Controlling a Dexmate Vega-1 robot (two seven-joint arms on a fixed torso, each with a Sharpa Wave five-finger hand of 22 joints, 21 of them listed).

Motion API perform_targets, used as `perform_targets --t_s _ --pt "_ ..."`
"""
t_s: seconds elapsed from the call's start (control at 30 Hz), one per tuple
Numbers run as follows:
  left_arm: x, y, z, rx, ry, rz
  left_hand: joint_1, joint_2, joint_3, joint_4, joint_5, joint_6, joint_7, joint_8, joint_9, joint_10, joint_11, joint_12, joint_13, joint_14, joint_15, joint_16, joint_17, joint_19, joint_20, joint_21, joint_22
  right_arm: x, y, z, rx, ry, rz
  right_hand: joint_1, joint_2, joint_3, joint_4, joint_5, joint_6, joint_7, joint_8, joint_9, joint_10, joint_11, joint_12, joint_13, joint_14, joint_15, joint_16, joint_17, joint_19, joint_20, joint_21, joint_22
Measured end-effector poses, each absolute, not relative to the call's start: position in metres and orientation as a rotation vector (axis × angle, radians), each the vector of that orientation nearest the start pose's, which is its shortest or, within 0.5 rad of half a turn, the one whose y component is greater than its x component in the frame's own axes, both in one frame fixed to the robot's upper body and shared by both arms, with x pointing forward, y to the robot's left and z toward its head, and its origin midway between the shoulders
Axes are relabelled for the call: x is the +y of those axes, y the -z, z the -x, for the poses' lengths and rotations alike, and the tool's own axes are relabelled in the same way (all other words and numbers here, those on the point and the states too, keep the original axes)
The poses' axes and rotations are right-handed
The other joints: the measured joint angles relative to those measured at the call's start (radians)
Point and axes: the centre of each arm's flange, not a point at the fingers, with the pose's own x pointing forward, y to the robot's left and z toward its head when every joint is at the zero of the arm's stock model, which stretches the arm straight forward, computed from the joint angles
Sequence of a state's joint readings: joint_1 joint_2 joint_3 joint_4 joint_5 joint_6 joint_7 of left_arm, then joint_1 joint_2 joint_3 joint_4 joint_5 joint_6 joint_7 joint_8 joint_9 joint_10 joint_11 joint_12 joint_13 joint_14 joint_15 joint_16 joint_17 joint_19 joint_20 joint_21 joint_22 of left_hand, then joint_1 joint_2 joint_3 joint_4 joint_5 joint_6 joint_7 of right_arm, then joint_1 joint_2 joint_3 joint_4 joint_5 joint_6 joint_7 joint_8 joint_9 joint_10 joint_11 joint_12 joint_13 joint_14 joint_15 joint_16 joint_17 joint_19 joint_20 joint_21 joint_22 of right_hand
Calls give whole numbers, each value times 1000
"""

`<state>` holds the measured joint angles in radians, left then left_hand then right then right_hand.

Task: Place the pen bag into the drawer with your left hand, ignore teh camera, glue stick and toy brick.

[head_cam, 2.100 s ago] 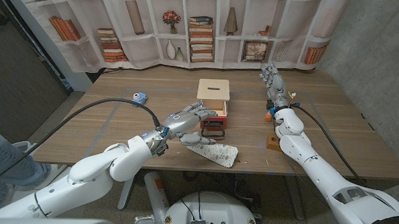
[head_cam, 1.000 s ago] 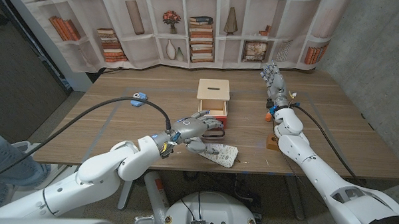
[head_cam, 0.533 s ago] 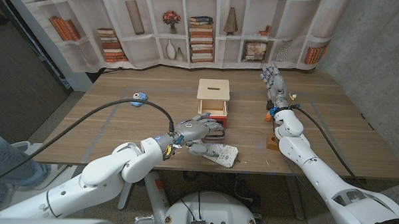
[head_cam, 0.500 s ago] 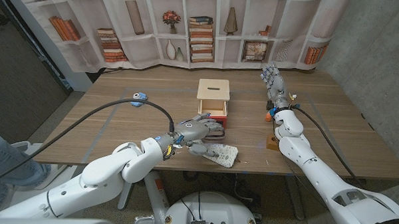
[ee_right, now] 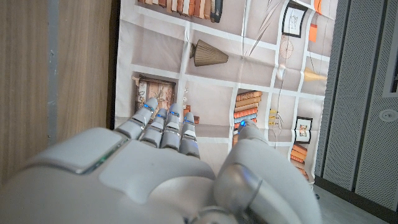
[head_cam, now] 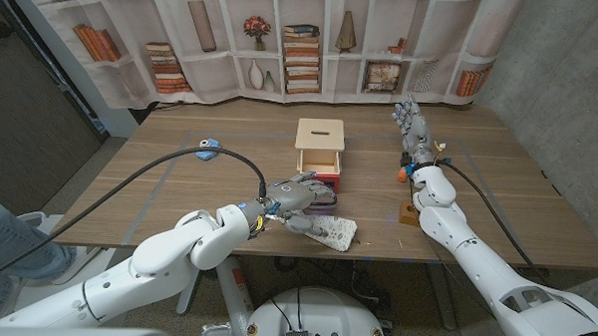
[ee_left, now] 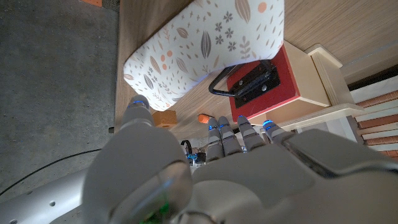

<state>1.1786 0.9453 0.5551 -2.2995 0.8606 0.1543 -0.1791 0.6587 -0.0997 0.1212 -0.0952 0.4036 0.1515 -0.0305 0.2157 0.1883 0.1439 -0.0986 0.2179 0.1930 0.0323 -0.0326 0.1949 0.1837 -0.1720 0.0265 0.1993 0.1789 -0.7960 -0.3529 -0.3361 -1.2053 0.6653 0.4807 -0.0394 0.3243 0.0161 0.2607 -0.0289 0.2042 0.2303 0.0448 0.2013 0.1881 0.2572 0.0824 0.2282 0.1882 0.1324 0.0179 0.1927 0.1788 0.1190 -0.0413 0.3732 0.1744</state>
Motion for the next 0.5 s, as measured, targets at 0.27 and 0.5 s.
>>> perform_targets --t_s 0.27,0.5 --pt "121 80 -453 -776 338 -1716 4 -4 -3 -2 0 13 -5 0 0 26 -14 5 0 0 0 0 0 0 0 0 0 -276 4 -655 -762 -109 -245 0 0 0 0 0 0 0 0 0 0 0 0 0 0 0 0 0 0 0 0 0" --pt "119 80 -457 -761 353 -1726 9 1 -7 1 8 19 -11 0 0 31 -19 5 0 0 0 0 0 0 0 0 0 -276 3 -657 -764 -109 -248 0 0 0 0 0 0 0 0 0 0 0 0 0 0 0 0 0 0 0 -4 0"
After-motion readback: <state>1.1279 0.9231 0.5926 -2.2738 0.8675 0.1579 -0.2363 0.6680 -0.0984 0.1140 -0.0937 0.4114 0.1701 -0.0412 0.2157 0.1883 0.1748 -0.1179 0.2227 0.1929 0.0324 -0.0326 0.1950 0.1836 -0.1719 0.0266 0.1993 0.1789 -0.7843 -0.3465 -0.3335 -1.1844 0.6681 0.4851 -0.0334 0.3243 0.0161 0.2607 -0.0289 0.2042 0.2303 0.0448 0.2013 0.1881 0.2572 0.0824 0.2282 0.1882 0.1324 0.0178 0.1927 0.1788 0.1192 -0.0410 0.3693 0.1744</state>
